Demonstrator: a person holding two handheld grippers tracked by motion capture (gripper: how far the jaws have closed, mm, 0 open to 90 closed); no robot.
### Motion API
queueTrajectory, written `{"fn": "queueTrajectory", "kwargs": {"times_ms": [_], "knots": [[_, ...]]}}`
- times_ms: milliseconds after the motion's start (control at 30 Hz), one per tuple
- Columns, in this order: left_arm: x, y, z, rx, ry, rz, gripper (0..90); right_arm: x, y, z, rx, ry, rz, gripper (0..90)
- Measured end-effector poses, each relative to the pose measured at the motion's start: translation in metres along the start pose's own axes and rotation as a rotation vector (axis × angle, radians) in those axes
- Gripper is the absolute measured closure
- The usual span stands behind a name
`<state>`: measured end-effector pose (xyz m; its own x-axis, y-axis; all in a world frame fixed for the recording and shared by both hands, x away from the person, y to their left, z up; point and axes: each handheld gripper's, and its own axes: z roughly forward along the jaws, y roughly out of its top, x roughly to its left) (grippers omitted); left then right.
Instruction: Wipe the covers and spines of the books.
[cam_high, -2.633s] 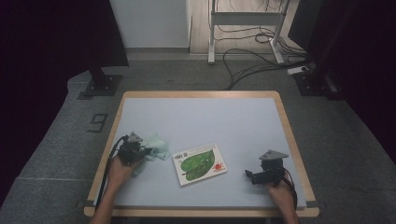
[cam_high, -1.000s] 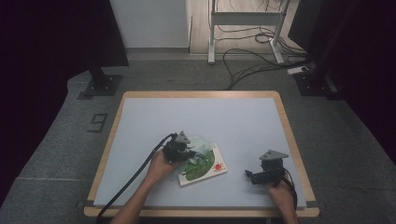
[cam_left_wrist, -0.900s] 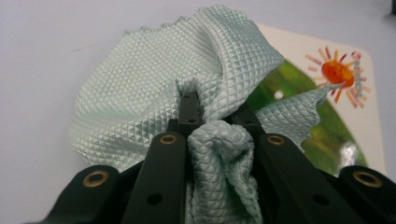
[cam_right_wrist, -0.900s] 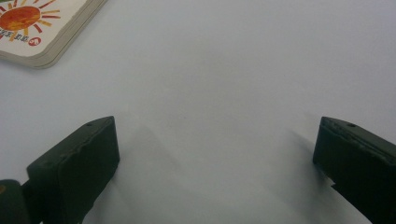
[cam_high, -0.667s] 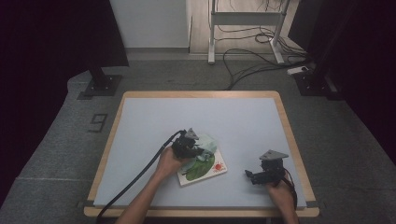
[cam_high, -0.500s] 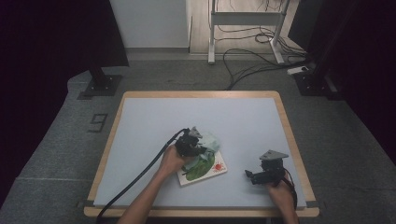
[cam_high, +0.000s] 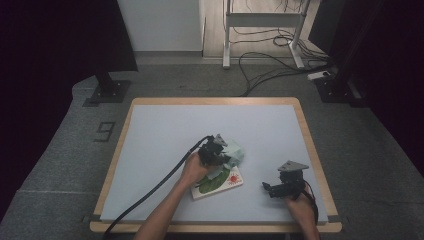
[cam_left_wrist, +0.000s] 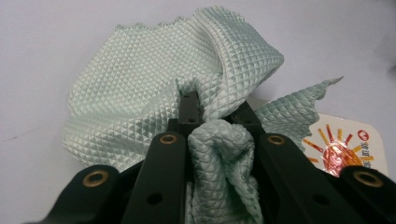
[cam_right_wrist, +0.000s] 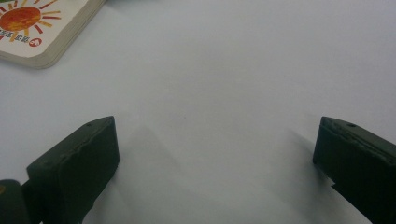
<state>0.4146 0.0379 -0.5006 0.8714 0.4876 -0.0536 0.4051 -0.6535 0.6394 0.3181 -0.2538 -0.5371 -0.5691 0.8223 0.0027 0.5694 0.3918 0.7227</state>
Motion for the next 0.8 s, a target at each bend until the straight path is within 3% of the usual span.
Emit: {"fn": "queueTrajectory", "kwargs": {"times_ms": [567, 800], "knots": [[-0.044, -0.002, 0.005, -0.007, -0.116, 0.080, 77.0, 0.000, 0.000, 0.000, 0.000, 0.000, 0.000, 0.0], [-0.057, -0.005, 0.003, 0.002, -0.126, 0.114, 76.7, 0.000, 0.000, 0.000, 0.000, 0.000, -0.002, 0.0]]}}
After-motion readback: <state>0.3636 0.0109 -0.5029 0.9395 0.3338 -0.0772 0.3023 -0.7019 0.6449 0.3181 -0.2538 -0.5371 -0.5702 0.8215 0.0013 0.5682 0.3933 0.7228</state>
